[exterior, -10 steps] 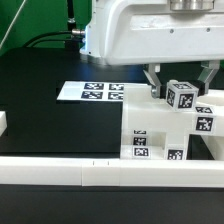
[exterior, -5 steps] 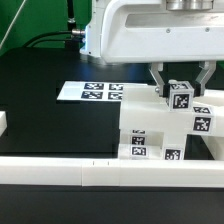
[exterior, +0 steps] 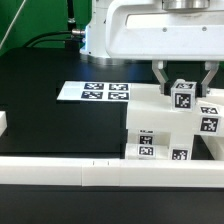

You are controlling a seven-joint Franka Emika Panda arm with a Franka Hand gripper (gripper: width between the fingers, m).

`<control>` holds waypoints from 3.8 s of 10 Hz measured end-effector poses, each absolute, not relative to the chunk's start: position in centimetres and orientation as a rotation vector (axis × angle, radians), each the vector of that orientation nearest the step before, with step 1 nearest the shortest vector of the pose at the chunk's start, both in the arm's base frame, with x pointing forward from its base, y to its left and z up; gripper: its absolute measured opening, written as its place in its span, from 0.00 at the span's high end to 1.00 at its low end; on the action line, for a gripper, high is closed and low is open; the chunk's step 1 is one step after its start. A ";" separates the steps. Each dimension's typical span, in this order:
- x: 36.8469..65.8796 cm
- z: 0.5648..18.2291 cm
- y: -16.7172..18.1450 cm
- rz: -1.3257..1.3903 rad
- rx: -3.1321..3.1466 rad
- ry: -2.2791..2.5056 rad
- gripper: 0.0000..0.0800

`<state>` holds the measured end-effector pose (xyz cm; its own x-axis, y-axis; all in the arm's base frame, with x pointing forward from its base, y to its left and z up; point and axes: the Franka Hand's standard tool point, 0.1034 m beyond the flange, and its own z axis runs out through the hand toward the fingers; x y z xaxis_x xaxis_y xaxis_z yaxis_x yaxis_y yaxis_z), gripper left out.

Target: Assemble chair

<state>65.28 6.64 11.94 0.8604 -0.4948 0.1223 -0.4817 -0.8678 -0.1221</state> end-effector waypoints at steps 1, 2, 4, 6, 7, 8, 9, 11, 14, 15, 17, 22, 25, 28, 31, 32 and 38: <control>65.3 11.9 6.6 -0.225 -2.925 0.840 0.64; 65.3 11.9 6.6 -0.221 -2.907 0.890 0.64; 65.2 11.9 6.8 -0.205 -2.824 1.090 0.64; 64.8 11.8 7.1 -0.170 -2.686 1.343 0.64; 64.7 11.8 7.4 -0.137 -2.554 1.540 0.64; 64.7 11.8 7.7 -0.110 -2.434 1.700 0.64; 64.7 11.8 8.0 -0.098 -2.352 1.805 0.64; 64.7 11.7 8.3 -0.074 -2.248 1.911 0.57; 64.6 11.7 8.4 -0.071 -2.328 1.822 0.24; 64.6 11.7 8.4 -0.074 -2.355 1.790 0.20; 64.6 11.6 8.4 -0.094 -2.493 1.601 0.19; 64.2 11.3 8.8 -0.101 -2.895 0.936 0.19; 64.4 11.4 8.7 -0.077 -3.004 0.586 0.19; 64.4 11.4 8.7 -0.077 -3.097 0.227 0.19; 64.4 11.2 8.5 -0.102 -3.108 0.052 0.19; 64.4 11.2 8.5 -0.102 -3.108 0.052 0.33; 64.4 11.2 8.6 -0.097 -3.086 0.311 0.65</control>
Offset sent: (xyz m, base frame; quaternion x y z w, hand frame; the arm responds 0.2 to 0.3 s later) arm 0.0000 0.0000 0.0000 0.0000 0.0000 0.1296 0.9916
